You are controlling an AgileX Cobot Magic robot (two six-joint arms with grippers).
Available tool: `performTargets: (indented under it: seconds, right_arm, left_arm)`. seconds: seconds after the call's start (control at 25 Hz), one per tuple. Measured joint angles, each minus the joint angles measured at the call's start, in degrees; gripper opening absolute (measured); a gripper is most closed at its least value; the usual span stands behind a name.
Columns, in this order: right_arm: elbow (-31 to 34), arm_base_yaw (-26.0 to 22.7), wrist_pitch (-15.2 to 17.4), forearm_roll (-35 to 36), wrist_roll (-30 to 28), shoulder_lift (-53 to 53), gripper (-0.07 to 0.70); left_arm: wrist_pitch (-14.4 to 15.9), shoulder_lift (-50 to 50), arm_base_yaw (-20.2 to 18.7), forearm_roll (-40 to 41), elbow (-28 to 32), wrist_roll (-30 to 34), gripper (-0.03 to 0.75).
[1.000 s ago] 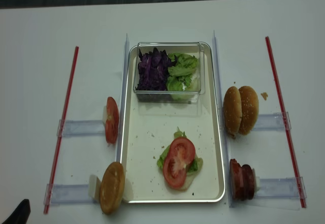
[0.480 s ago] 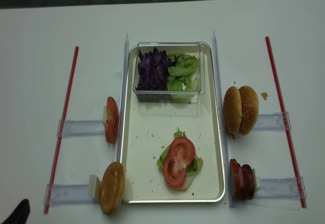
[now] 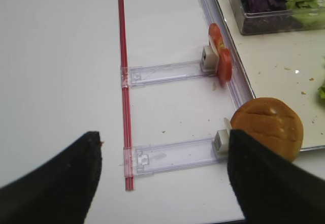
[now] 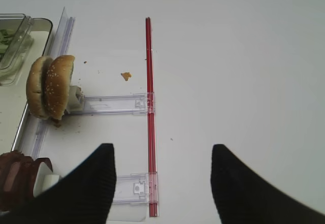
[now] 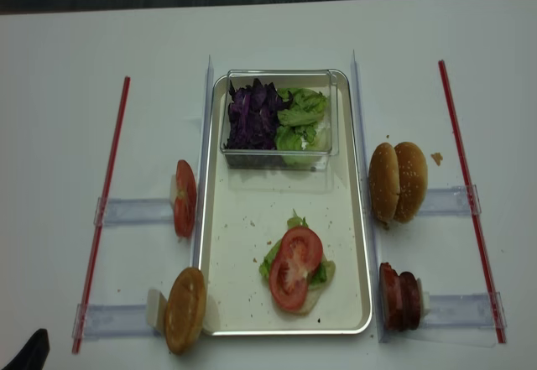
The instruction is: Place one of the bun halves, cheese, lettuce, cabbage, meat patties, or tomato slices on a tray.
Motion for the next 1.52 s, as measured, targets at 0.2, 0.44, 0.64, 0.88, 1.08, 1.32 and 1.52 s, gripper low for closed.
performTargets:
  seconds: [0.2,0.44,0.64,0.88,1.08,1.32,1.52]
  right_arm:
    - [0.0,0.0,0.0,0.0,0.0,0.0,0.445]
    - [0.0,0.0,0.0,0.0,0.3,0.0,0.445]
    - [0.0,0.0,0.0,0.0,0.3,0.0,0.445]
    - [0.0,0.0,0.0,0.0,0.0,0.0,0.445]
    - [0.0,0.0,0.0,0.0,0.0,0.0,0.445]
    - [0.0,0.0,0.0,0.0,0.0,0.0,0.445]
    - [0.0,0.0,0.0,0.0,0.0,0.0,0.445]
  left_arm:
    - [0.0,0.0,0.0,0.0,0.0,0.4,0.475]
    - [0.0,0.0,0.0,0.0,0.0,0.0,0.475]
    - [0.0,0.0,0.0,0.0,0.0,0.0,0.475]
    - [0.0,0.0,0.0,0.0,0.0,0.0,0.475]
    - [0.0,0.0,0.0,0.0,0.0,0.4,0.475]
    - [0.0,0.0,0.0,0.0,0.0,0.0,0.475]
    - [0.0,0.0,0.0,0.0,0.0,0.0,0.475]
